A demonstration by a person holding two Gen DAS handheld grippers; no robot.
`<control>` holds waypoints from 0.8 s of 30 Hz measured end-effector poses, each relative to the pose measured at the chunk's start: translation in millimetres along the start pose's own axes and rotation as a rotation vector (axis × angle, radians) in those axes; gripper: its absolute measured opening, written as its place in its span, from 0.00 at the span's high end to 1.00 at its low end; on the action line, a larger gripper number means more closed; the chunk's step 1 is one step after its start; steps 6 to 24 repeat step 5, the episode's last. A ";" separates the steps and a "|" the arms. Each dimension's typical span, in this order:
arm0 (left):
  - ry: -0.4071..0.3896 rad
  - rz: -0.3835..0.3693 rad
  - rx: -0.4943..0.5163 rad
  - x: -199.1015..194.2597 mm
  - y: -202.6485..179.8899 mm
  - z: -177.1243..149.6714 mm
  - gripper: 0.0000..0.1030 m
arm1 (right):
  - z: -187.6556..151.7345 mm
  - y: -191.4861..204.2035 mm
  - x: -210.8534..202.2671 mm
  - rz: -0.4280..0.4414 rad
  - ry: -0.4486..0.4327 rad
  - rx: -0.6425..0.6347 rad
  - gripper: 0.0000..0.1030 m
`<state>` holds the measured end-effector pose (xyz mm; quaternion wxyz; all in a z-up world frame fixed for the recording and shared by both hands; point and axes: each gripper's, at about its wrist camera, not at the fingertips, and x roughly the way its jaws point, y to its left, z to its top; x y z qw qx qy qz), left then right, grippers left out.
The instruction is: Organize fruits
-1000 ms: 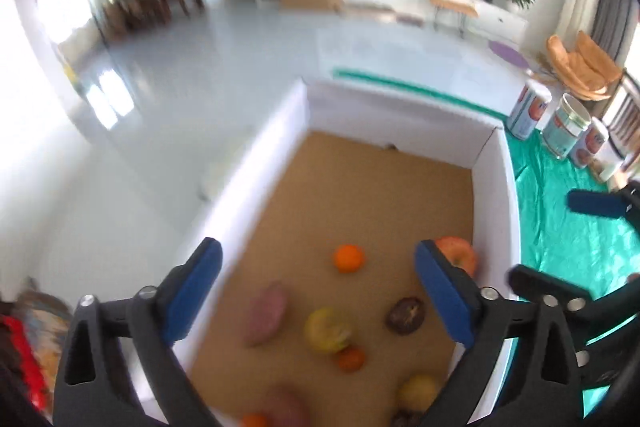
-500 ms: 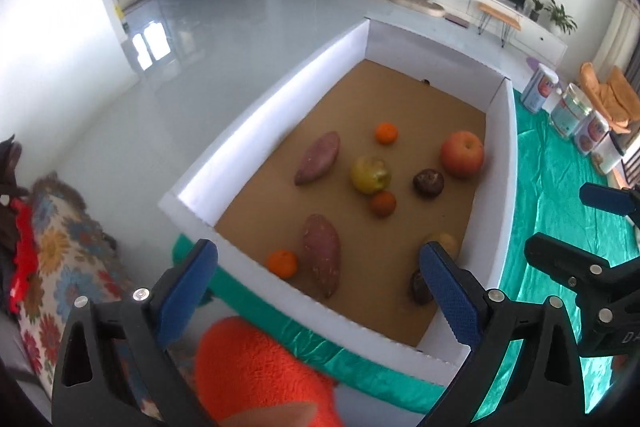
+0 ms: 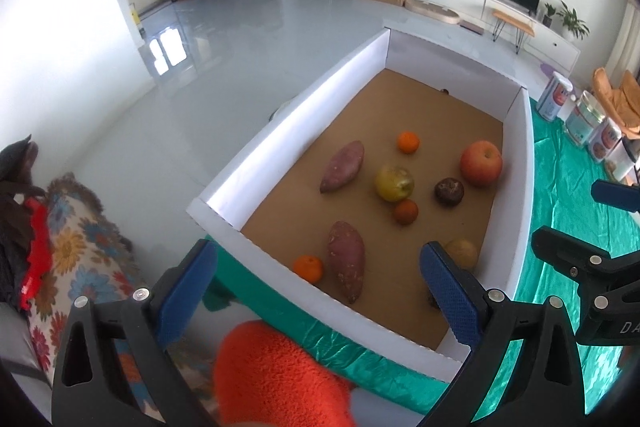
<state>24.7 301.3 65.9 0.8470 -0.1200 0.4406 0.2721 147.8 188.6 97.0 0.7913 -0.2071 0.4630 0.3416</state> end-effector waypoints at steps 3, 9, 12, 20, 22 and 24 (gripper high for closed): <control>-0.005 -0.006 -0.020 0.8 3.9 0.9 0.01 | 0.3 -0.1 2.7 -0.002 0.003 -0.001 0.01; -0.013 0.001 -0.016 0.0 4.0 1.2 0.01 | 0.9 0.4 3.4 0.003 0.005 -0.001 0.01; -0.013 0.001 -0.016 0.0 4.0 1.2 0.01 | 0.9 0.4 3.4 0.003 0.005 -0.001 0.01; -0.013 0.001 -0.016 0.0 4.0 1.2 0.01 | 0.9 0.4 3.4 0.003 0.005 -0.001 0.01; -0.013 0.001 -0.016 0.0 4.0 1.2 0.01 | 0.9 0.4 3.4 0.003 0.005 -0.001 0.01; -0.013 0.001 -0.016 0.0 4.0 1.2 0.01 | 0.9 0.4 3.4 0.003 0.005 -0.001 0.01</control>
